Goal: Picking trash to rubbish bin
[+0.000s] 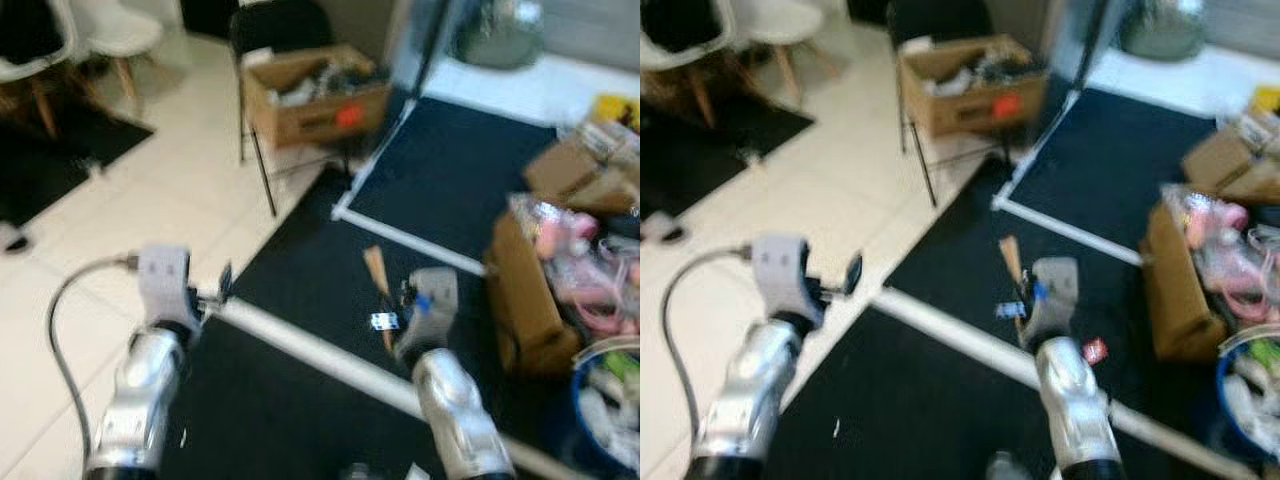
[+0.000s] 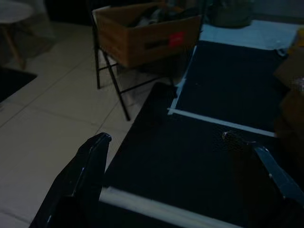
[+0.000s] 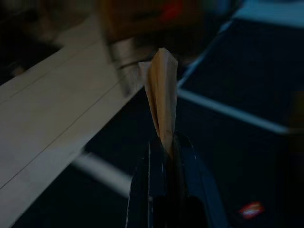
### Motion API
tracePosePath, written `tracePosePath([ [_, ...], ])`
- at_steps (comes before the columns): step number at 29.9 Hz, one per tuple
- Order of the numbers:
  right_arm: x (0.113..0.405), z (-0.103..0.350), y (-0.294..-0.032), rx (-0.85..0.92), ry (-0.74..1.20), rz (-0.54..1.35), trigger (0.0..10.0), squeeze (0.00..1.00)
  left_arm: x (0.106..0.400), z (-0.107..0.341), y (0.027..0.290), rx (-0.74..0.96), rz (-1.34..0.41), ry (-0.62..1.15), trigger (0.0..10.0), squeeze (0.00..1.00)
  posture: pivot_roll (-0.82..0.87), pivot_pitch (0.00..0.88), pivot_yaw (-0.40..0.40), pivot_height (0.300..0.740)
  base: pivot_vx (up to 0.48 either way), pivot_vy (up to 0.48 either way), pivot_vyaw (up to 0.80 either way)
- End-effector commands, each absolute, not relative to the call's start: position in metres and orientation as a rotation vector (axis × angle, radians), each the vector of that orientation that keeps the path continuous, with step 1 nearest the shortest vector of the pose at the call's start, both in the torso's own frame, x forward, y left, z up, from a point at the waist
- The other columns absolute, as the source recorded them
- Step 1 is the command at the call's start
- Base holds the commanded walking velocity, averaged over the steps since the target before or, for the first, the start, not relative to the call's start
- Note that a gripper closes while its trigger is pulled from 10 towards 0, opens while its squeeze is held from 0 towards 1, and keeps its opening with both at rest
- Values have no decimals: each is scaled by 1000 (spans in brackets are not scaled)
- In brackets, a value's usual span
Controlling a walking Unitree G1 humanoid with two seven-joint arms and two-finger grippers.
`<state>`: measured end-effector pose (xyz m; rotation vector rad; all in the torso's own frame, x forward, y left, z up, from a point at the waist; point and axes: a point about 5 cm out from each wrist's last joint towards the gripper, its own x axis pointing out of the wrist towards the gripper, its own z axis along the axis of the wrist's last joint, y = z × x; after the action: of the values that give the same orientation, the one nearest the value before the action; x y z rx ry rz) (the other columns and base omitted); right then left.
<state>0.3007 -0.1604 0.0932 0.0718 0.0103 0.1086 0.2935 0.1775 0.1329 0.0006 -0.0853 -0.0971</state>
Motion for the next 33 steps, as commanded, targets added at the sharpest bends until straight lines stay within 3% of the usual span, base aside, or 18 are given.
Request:
tracePosePath([
  [1,295,80,-162,69,51,93,10000,0,288,122,181,-7,-81,-41,10000,0,57,147,4,740,0,0,-800],
  [23,299,70,-165,66,79,82,10000,0,283,116,189,-12,-34,-19,10000,0,72,146,6,740,0,0,-800],
  [26,295,63,-154,88,133,218,10000,0,283,116,188,-22,-21,-30,10000,0,65,146,8,740,0,0,-160],
  [33,291,62,-146,93,141,302,10000,0,279,115,188,-39,-15,-44,10000,0,63,127,8,740,0,0,0],
])
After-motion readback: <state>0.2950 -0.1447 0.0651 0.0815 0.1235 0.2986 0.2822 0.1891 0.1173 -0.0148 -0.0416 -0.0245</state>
